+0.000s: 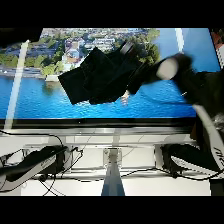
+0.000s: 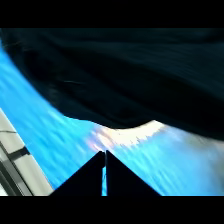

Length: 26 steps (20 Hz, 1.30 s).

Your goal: Fold the clothes and pants, and hang the long-sleeved shirts on hangers.

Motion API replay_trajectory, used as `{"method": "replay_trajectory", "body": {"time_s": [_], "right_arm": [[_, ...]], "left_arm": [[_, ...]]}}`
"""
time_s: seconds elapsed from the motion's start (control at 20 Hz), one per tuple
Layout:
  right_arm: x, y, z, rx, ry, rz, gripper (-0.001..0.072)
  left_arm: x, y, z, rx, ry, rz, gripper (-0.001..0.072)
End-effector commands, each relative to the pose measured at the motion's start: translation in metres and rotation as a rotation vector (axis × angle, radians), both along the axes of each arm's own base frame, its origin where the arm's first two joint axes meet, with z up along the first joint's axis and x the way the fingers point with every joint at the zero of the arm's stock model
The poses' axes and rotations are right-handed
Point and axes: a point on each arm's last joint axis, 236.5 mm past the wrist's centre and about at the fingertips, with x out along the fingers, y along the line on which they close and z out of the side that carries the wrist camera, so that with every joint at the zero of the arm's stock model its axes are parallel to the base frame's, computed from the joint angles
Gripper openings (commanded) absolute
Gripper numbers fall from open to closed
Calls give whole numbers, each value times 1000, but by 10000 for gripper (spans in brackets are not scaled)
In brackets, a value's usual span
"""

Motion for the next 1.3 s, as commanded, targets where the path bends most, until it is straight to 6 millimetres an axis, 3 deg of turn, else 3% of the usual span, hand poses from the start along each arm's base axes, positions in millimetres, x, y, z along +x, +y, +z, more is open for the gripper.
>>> {"method": "replay_trajectory", "body": {"time_s": [0.0, 0.05, 0.2, 0.3, 0.45, 0.65, 0.8, 0.9, 1.2, 1.25], "right_arm": [[-41, 58, -62, -49, -127, 298, 373], [-50, 67, -76, -95, -158, 403, 430], [-67, 97, -108, -136, -220, 587, 430], [-66, 117, -121, -124, -276, 627, 430], [-50, 134, -124, -84, -345, 602, 430], [-32, 139, -122, -73, -343, 560, 426], [-12, 135, -127, -94, -310, 532, 320], [-4, 130, -136, -119, -269, 523, 321], [-7, 126, -153, -138, -190, 521, 366], [-8, 125, -154, -142, -184, 524, 466]], "left_arm": [[-13, 3, -19, 40, 89, -12, 483], [-13, 3, -19, 39, 90, -13, 483], [-13, 3, -19, 40, 91, -13, 483], [-13, 3, -19, 40, 91, -13, 483], [-12, 3, -19, 40, 90, -12, 483], [-11, 4, -17, 39, 78, -9, 483], [-10, 4, -16, 38, 73, -7, 483], [-10, 4, -16, 38, 73, -7, 483], [-10, 4, -16, 38, 73, -7, 484], [-10, 4, -16, 38, 73, -7, 484]]}}
